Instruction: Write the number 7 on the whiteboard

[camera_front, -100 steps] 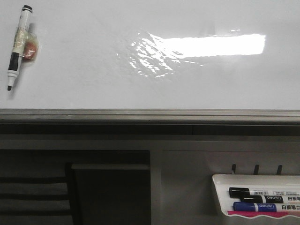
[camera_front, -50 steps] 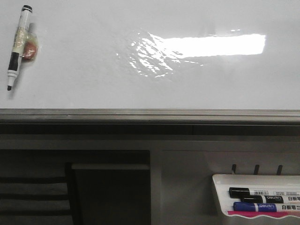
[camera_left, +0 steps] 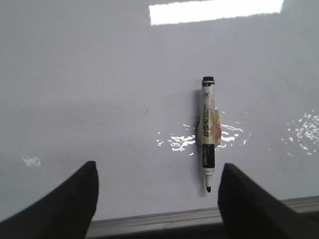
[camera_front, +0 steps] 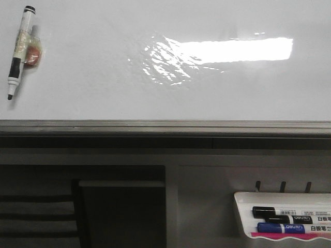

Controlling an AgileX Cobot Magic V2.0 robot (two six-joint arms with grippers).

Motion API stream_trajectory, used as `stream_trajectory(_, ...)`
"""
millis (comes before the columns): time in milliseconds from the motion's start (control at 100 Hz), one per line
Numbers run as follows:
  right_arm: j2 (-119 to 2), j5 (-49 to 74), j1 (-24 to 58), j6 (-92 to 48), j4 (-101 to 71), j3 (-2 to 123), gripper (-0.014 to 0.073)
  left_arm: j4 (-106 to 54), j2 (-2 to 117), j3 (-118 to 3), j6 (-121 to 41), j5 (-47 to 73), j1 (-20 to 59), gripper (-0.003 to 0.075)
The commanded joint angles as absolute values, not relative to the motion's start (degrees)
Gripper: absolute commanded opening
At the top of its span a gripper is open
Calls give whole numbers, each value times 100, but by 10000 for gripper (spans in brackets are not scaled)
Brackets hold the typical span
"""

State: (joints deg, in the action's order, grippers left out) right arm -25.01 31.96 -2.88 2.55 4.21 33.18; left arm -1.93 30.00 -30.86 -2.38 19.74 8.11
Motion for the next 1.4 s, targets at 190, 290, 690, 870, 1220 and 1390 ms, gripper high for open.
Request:
stream_trajectory(190,-2580,2796,-324,191,386,3505,428,-249,3796,-3301,-288,1578,1609,473)
stream_trajectory(290,-2580,2796,-324,191,386,3505,428,-240,4142,-3301,-288,1554,1879,473)
stream_trajectory(690,-2580,2796,-324,191,386,3505,428,-141,5924,-3627,-288,592,1929,473)
stream_trajectory(870,-2580,2796,-324,191,386,3505,428,-78,6707,-4059,-288,493,1795,473)
stream_trajectory(1220,-2580,2796,-324,191,386,3505,428,-37,7605,-4645,-288,486,1795,387)
stream_trajectory(1390,-2580,2796,-324,191,386,3505,428,0,7662,-4657,-288,496,1795,287)
